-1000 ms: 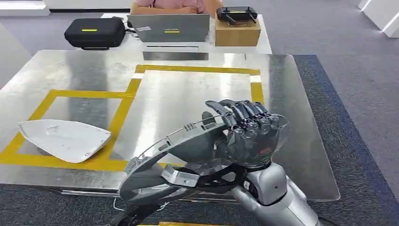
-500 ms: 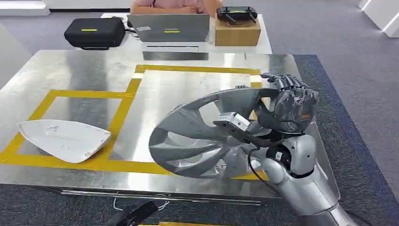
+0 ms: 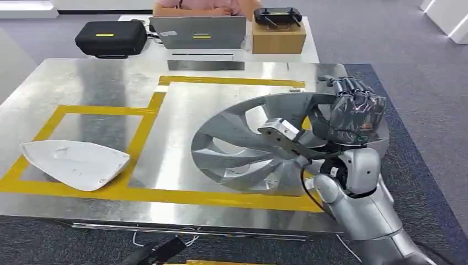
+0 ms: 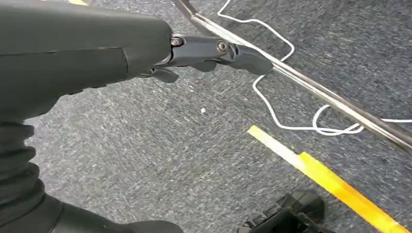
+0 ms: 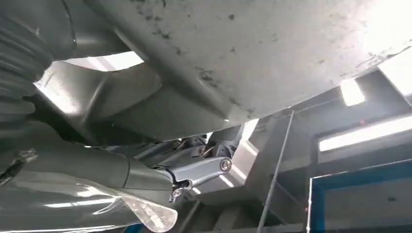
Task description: Take the parts from the cabinet and place them on the table.
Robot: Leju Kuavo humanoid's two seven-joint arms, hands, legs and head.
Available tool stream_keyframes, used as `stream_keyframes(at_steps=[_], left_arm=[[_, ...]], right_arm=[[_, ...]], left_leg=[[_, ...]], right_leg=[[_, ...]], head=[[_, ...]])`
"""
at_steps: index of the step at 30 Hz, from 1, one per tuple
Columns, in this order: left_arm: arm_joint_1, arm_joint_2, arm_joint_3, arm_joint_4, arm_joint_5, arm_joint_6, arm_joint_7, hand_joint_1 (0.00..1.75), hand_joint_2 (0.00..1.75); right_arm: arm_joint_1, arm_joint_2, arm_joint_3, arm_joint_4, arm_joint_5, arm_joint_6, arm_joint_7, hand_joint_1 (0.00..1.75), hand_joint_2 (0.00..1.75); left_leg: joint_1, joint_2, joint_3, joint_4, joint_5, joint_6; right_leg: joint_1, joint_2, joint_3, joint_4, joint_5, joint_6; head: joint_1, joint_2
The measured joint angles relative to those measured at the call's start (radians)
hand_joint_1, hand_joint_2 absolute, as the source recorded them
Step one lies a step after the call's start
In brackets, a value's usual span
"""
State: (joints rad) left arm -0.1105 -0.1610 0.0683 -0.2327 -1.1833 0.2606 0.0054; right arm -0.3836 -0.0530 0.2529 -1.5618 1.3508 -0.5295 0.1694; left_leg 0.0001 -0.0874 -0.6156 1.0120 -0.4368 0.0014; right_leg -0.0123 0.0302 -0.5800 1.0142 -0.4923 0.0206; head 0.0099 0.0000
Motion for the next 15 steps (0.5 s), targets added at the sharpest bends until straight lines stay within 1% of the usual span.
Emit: stream_keyframes(at_steps=[4, 10, 13, 15], left_arm=[[0.0, 0.004, -0.018, 0.0, -0.005, 0.018, 0.032, 0.0, 1.75], [0.0, 0.009, -0.036, -0.002, -0.011, 0.026, 0.047, 0.0, 1.75], [0.0, 0.012, -0.047, -0.002, -0.021, 0.034, 0.078, 0.0, 1.75], [0.0, 0.014, -0.051, -0.002, -0.022, 0.035, 0.087, 0.0, 1.75]], right_arm=[[-0.008, -0.002, 0.001, 0.004, 0.021, 0.009, 0.008, 1.75, 1.75], [-0.02, -0.005, 0.006, 0.011, 0.032, 0.017, 0.012, 1.75, 1.75], [-0.028, -0.006, 0.009, 0.017, 0.043, 0.03, 0.02, 1.75, 1.75], [-0.031, -0.008, 0.01, 0.021, 0.045, 0.034, 0.023, 1.75, 1.75]], left_leg=[[0.0, 0.0, 0.0, 0.0, 0.0, 0.0], [0.0, 0.0, 0.0, 0.0, 0.0, 0.0], [0.0, 0.0, 0.0, 0.0, 0.0, 0.0], [0.0, 0.0, 0.0, 0.0, 0.0, 0.0]], right_leg=[[0.0, 0.0, 0.0, 0.0, 0.0, 0.0], [0.0, 0.0, 0.0, 0.0, 0.0, 0.0], [0.0, 0.0, 0.0, 0.0, 0.0, 0.0], [0.0, 0.0, 0.0, 0.0, 0.0, 0.0]], head=[[0.0, 0.0], [0.0, 0.0], [0.0, 0.0], [0.0, 0.0]])
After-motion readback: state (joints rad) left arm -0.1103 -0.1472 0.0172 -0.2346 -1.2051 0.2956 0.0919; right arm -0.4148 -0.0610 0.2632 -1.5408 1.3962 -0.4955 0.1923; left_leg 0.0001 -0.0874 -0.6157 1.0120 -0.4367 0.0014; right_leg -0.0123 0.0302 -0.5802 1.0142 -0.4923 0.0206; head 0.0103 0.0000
